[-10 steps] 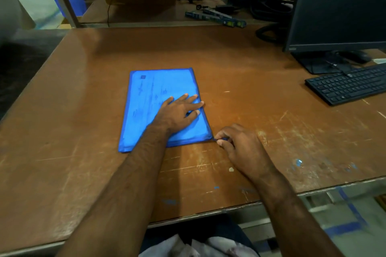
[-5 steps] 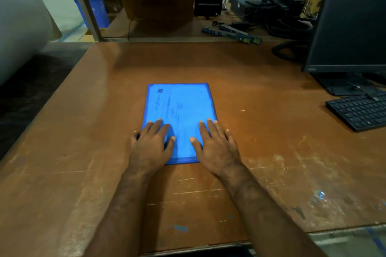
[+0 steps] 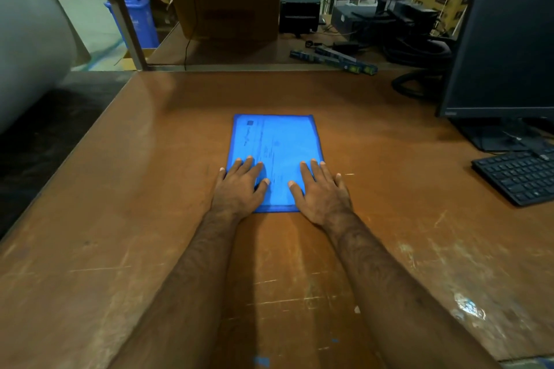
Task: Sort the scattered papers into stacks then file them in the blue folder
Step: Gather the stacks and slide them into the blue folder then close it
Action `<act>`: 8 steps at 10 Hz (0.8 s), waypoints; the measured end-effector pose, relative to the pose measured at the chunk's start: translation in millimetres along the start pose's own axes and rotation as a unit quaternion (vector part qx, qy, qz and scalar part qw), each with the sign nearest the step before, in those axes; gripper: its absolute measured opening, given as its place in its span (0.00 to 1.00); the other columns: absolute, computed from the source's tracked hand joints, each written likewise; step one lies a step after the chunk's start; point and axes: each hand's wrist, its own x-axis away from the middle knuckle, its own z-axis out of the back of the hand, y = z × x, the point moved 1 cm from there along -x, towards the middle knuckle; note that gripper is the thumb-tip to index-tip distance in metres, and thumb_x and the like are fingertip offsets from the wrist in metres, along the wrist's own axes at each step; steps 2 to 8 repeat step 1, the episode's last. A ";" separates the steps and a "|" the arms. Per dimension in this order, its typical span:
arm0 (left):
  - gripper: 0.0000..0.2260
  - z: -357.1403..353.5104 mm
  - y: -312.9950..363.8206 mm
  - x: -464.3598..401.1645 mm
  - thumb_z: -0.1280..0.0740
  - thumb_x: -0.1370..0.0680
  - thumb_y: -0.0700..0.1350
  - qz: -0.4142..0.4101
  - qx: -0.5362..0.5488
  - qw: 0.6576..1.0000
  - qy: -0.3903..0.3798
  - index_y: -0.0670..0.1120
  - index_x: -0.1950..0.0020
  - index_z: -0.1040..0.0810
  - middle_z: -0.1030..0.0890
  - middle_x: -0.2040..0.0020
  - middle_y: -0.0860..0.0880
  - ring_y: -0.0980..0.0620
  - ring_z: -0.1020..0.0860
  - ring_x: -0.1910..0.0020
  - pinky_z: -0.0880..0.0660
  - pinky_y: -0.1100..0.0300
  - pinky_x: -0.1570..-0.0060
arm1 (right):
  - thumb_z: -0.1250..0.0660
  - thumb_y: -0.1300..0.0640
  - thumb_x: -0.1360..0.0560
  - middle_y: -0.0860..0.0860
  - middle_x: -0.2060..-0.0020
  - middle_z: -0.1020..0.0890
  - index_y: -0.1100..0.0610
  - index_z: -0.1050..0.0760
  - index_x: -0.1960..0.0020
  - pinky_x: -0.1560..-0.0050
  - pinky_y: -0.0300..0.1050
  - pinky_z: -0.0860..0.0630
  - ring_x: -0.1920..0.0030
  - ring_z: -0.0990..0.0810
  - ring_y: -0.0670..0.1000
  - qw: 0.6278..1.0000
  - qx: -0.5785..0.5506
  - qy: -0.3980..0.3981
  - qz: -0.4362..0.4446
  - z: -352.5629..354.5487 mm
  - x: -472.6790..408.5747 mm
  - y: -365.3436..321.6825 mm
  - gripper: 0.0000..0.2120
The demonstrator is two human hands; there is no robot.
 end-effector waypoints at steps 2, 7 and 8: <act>0.27 10.2 6.2 3.2 0.44 0.19 0.58 -0.014 0.014 0.999 0.050 0.48 0.23 0.29 0.32 0.21 0.47 0.48 0.36 0.21 0.46 0.42 0.23 | 0.50 0.36 0.17 0.51 0.18 0.43 0.50 0.44 0.18 0.23 0.65 0.49 0.18 0.48 0.52 1.000 -0.002 0.020 -0.006 7.4 -0.1 -4.6 0.31; 0.27 10.2 6.2 3.2 0.44 0.19 0.58 -0.014 0.014 0.999 0.050 0.48 0.23 0.29 0.32 0.21 0.47 0.48 0.36 0.21 0.46 0.42 0.23 | 0.50 0.36 0.17 0.51 0.18 0.43 0.50 0.44 0.18 0.23 0.65 0.49 0.18 0.48 0.52 1.000 -0.002 0.020 -0.006 7.4 -0.1 -4.6 0.31; 0.27 10.2 6.2 3.2 0.44 0.19 0.58 -0.014 0.014 0.999 0.050 0.48 0.23 0.29 0.32 0.21 0.47 0.48 0.36 0.21 0.46 0.42 0.23 | 0.50 0.36 0.17 0.51 0.18 0.43 0.50 0.44 0.18 0.23 0.65 0.49 0.18 0.48 0.52 1.000 -0.002 0.020 -0.006 7.4 -0.1 -4.6 0.31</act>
